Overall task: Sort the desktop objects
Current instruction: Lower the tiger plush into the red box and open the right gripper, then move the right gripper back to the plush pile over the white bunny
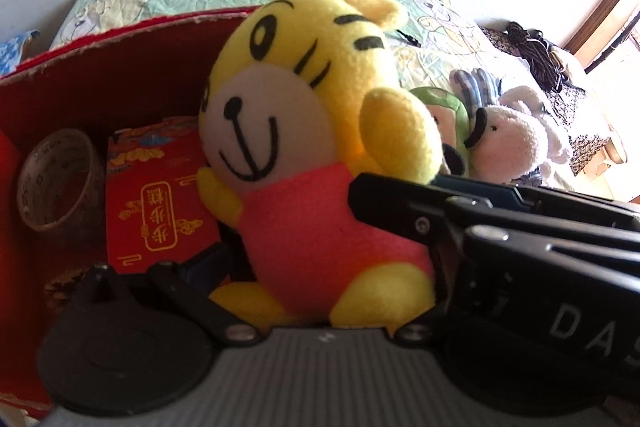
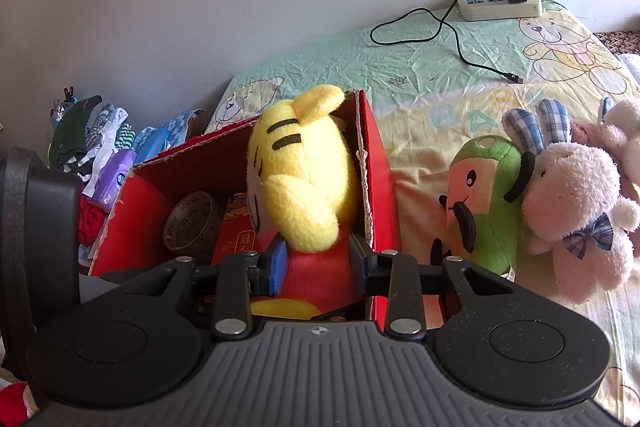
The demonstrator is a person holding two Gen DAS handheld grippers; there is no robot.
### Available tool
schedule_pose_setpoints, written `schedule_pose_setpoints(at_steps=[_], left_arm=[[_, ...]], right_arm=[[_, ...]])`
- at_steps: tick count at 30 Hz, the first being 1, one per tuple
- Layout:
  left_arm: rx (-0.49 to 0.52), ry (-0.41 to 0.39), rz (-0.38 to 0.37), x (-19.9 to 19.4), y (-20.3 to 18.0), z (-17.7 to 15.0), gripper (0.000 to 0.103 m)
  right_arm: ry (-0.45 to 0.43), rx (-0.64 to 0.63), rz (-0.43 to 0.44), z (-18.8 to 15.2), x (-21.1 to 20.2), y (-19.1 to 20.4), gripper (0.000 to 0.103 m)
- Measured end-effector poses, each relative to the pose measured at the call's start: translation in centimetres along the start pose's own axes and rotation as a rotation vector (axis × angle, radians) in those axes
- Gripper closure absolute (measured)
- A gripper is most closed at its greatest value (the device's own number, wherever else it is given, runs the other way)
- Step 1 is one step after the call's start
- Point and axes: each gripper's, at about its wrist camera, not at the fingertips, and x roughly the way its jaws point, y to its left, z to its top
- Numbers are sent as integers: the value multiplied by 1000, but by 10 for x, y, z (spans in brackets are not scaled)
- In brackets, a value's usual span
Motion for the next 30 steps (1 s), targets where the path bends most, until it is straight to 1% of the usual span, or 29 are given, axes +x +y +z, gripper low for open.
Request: schedule_pose_setpoints(at_steps=[4, 11, 14, 18, 21, 25, 30], left_arm=[[18, -28, 48, -6, -7, -2, 1], [39, -88, 155, -22, -21, -9, 1], [24, -104, 190, -28, -27, -12, 1], [-7, -130, 217, -40, -32, -17, 1], [-14, -143, 239, -48, -43, -19, 1], [30, -184, 270, -55, -73, -20, 1], [90, -212, 256, -52, -116, -18, 1]], right_arm=[[-20, 29, 35, -4, -5, -5, 68], [-35, 50, 144, -9, -18, -19, 65], [-35, 56, 195, -9, -23, -28, 65], [-36, 46, 267, -8, -35, -43, 66], [-48, 32, 283, -7, -46, -57, 64], [-45, 68, 294, -6, -55, -86, 64], [-42, 112, 267, -8, -70, -132, 64]])
